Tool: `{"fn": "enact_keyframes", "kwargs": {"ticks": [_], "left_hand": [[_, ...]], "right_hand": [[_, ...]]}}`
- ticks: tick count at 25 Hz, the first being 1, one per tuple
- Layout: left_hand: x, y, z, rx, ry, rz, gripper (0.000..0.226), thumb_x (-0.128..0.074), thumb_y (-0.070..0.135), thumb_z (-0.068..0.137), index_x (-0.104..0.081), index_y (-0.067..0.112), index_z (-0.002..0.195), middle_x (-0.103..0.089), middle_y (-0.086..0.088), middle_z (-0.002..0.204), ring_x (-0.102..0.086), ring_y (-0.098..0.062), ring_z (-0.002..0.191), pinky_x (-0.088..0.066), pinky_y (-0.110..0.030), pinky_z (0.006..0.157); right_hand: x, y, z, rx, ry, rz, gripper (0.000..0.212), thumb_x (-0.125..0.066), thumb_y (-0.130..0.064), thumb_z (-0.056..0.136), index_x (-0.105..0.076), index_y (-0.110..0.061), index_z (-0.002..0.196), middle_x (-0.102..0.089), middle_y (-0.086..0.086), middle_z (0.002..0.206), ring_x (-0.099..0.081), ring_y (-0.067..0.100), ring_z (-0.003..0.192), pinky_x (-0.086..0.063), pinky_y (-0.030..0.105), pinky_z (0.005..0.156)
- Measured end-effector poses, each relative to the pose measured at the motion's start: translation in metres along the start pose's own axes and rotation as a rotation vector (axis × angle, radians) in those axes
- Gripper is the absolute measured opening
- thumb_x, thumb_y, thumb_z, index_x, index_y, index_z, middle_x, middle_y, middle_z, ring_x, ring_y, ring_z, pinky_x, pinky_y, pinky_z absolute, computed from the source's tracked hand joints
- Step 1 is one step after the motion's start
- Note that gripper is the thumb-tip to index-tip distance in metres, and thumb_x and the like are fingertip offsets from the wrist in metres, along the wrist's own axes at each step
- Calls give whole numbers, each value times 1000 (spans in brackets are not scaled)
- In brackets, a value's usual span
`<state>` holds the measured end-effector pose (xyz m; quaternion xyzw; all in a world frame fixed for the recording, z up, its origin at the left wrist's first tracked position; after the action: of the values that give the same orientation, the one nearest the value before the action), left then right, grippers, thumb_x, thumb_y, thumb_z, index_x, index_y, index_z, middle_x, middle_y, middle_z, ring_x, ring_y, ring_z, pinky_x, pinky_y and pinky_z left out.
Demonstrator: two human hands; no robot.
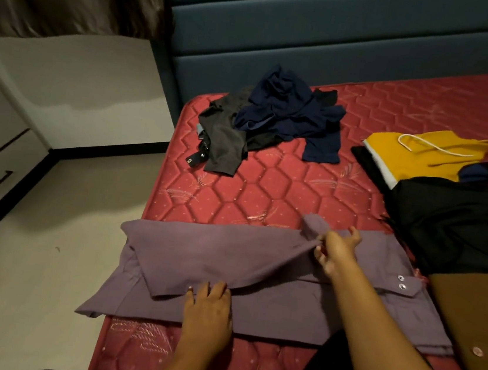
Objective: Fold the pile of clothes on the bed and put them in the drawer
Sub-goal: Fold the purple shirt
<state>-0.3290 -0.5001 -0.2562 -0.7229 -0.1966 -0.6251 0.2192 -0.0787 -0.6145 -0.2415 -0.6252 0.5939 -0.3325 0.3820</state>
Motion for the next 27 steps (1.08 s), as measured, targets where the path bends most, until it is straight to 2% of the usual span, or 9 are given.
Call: {"fn": "enact_keyframes", "kwargs": {"ticks": [5,7,9,13,16,18,20,24,27], "left_hand": [[2,29,13,-130,26,18,63,-81,20,44,-70,14,106,-52,-8,139,-60,-38,109,-54,-54,74],[8,39,23,-160,40,-63,68,-77,21,59,-60,14,125,-43,-6,147,-56,-37,118,-50,-56,85],[11,46,32,-175,81,-111,67,-55,19,84,-33,18,147,-27,-4,156,-45,-35,127,-43,-52,97],[9,39,47,-138,70,-280,69,-44,18,93,-12,21,153,-36,-4,146,-52,-29,111,-48,-43,86],[7,33,53,-178,52,-339,66,-46,17,93,-16,27,152,-41,-2,135,-53,-28,104,-47,-42,84],[2,30,53,-162,42,-311,66,-44,14,93,-17,25,153,-41,-2,134,-53,-28,106,-46,-41,87],[-4,27,56,-144,48,-246,62,-41,15,94,-20,23,152,-40,-3,139,-51,-28,110,-46,-40,88],[-15,27,53,-146,73,-182,58,-41,15,92,-31,19,149,-35,-1,148,-49,-28,117,-49,-39,91],[-15,24,42,-230,200,-223,55,-53,7,77,-56,17,131,-52,0,132,-62,-26,92,-56,-34,69]], "right_hand": [[-5,-23,-26,559,-108,-298,87,-75,-16,79,-21,-30,147,-50,0,90,-51,15,67,-42,25,62],[-11,-15,-25,577,-285,-443,86,-73,-17,82,-21,-27,149,-49,0,103,-52,15,71,-46,21,61],[-17,-7,-31,631,-462,-694,89,-78,-20,78,-24,-26,149,-46,3,121,-54,19,100,-48,28,87],[-46,19,-62,806,-795,-1121,86,-67,-17,74,-25,-44,145,-44,-1,139,-42,20,129,-37,41,102],[-62,28,-73,1091,-488,-1476,67,-61,-26,77,-40,-38,139,-61,-2,121,-57,22,112,-36,42,90],[-67,30,-72,1189,-311,-1494,38,-67,-27,68,-66,-30,105,-70,-2,85,-68,21,79,-36,36,76],[-68,28,-67,1191,-253,-1528,24,-76,-27,53,-66,-27,76,-64,-3,64,-64,19,56,-34,33,67],[-52,18,-56,1094,-99,-1567,28,-84,-13,46,-67,-22,66,-61,-1,64,-60,24,61,-45,36,63],[-17,-16,-47,974,212,-1433,14,-67,-11,65,-71,-23,69,-63,0,74,-59,27,79,-36,43,85]]}}
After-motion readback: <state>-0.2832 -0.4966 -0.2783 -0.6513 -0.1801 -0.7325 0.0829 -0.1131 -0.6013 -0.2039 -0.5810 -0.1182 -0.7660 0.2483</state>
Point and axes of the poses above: each hand's wrist, its own z-axis towards the middle knuckle, its own x-axis out of the back of the hand, y = z × x, the point moved 4 cm from there along z, towards the middle knuckle
